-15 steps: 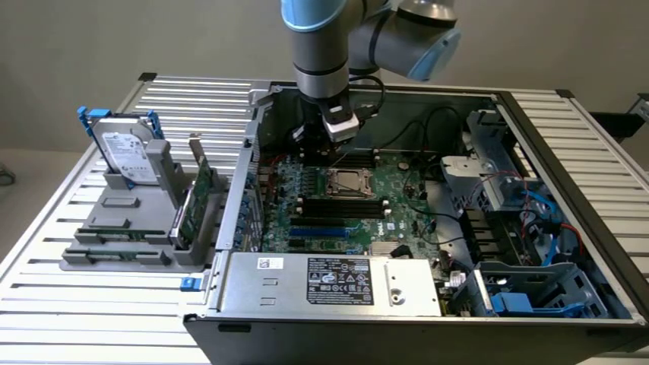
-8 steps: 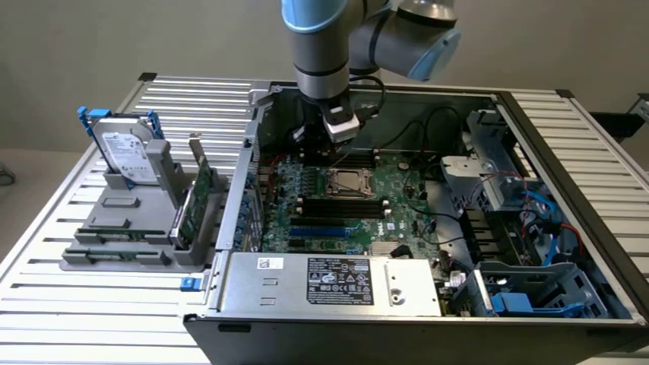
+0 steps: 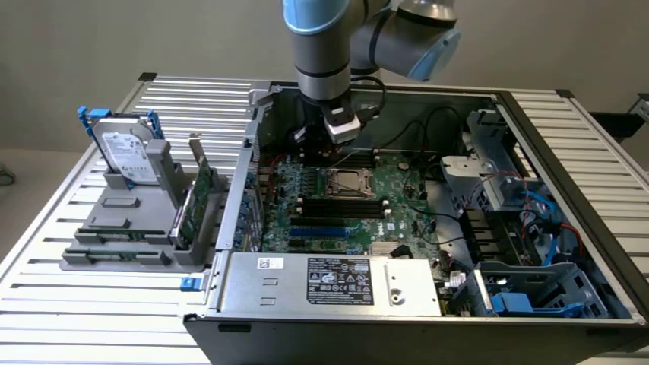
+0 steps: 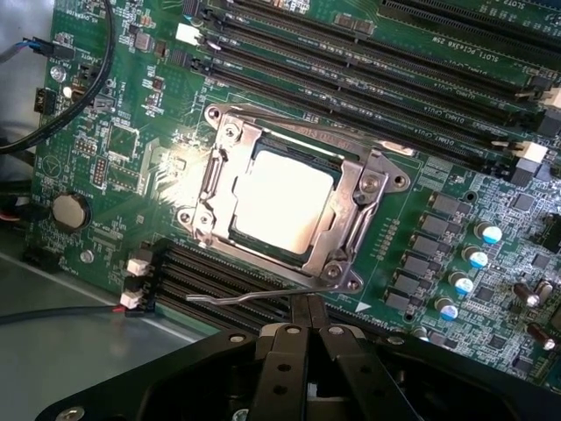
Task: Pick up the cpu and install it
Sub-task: 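Close the cpu cover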
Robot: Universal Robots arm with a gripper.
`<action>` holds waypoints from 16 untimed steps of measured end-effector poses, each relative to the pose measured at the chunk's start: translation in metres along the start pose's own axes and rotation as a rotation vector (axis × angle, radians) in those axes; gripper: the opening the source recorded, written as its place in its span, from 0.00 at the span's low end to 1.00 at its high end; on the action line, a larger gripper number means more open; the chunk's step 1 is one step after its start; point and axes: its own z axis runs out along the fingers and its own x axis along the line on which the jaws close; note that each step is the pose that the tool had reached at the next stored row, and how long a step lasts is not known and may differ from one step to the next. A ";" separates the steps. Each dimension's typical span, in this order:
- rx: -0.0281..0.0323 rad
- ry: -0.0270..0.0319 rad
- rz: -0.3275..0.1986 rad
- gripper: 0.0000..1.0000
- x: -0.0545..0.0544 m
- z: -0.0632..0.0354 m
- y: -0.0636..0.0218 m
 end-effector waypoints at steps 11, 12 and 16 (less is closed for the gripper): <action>0.0004 -0.0001 -0.002 0.11 0.003 0.0016 0.0010; 0.0004 -0.0002 -0.002 0.11 0.004 0.0017 0.0011; 0.0005 -0.0002 -0.002 0.11 0.005 0.0020 0.0016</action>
